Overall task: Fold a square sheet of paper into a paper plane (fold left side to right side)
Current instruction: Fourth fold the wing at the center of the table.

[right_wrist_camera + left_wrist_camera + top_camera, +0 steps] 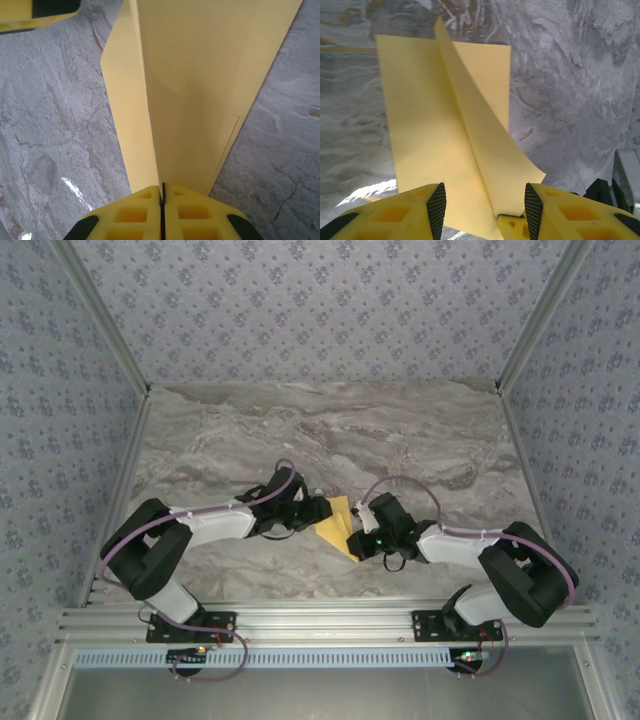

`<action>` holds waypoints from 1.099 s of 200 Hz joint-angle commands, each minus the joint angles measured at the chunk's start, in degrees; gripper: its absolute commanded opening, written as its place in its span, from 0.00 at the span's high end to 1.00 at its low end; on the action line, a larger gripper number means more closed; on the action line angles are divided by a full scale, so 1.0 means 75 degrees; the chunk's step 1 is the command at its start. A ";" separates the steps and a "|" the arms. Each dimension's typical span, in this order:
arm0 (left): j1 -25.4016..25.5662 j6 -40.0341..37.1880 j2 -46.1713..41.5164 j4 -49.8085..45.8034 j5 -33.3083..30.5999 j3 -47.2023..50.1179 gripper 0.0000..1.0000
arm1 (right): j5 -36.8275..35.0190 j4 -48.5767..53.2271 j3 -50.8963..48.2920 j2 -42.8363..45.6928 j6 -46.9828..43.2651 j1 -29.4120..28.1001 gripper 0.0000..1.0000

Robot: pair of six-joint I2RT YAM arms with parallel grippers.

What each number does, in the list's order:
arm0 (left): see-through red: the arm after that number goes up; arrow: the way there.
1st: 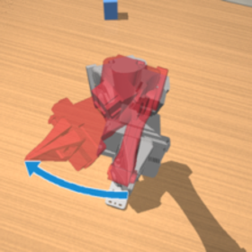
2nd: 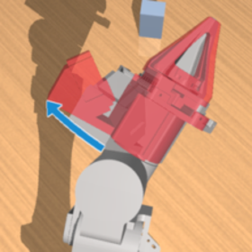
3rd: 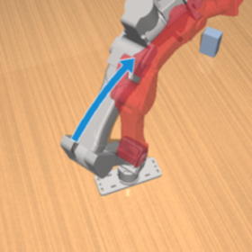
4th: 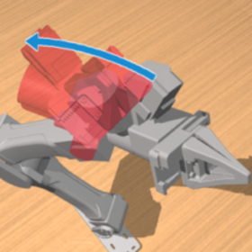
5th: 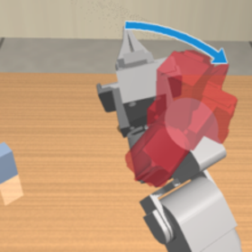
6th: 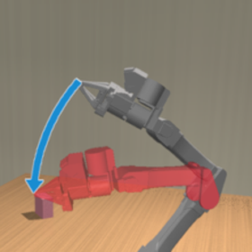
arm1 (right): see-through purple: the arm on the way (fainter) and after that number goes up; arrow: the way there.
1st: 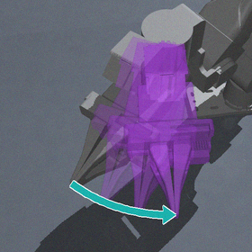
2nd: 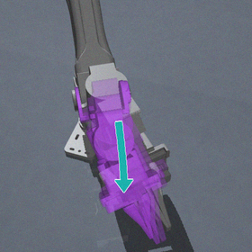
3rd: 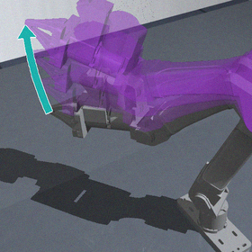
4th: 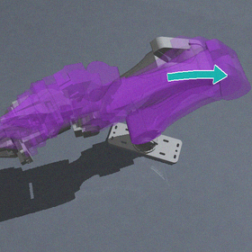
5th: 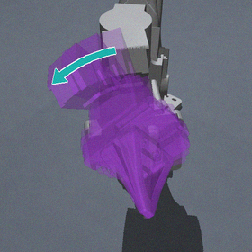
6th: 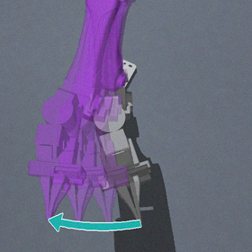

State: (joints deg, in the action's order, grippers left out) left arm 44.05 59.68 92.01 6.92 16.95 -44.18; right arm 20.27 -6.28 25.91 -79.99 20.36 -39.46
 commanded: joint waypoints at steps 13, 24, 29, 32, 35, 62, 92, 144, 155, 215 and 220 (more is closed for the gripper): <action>0.0097 0.0010 0.0494 0.0161 0.0230 -0.0457 0.53 | 0.0516 -0.0178 -0.0111 -0.0213 0.0177 0.0139 0.90; 0.0109 0.0021 0.0610 0.0189 0.0262 -0.0529 0.53 | 0.0585 -0.0215 -0.0116 -0.0264 0.0186 0.0166 0.90; 0.0113 0.0015 0.0661 0.0200 0.0277 -0.0549 0.53 | 0.0620 -0.0246 -0.0126 -0.0278 0.0197 0.0175 0.91; 0.0116 0.0013 0.0683 0.0202 0.0282 -0.0559 0.53 | 0.0641 -0.0241 -0.0121 -0.0292 0.0207 0.0182 0.90; 0.0115 0.0031 0.0711 0.0211 0.0283 -0.0567 0.53 | 0.0658 -0.0249 -0.0122 -0.0308 0.0205 0.0187 0.90; 0.0132 0.0060 0.0911 0.0281 0.0318 -0.0615 0.53 | 0.0762 -0.0275 -0.0104 -0.0403 0.0219 0.0256 0.90; 0.0126 0.0127 0.1110 0.0299 0.0284 -0.0647 0.53 | 0.0904 -0.0305 -0.0083 -0.0486 0.0260 0.0319 0.88; 0.0127 0.0200 0.1437 -0.0007 0.0166 -0.0740 0.52 | 0.1077 -0.0323 -0.0013 -0.0589 0.0276 0.0388 0.84; 0.0132 0.0200 0.1466 -0.0051 0.0120 -0.0727 0.52 | 0.1095 -0.0311 0.0002 -0.0596 0.0292 0.0407 0.83; 0.0126 0.0146 0.1479 -0.0255 -0.0031 -0.0645 0.52 | 0.1494 -0.0256 0.0202 -0.0489 0.0407 0.0540 0.75; 0.0133 0.0152 0.1479 -0.0260 -0.0027 -0.0647 0.52 | 0.1548 -0.0225 0.0232 -0.0450 0.0418 0.0576 0.73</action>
State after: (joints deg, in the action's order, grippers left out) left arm 44.75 60.73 101.47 7.77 18.46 -48.71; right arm 29.61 -9.41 25.89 -83.31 22.33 -36.07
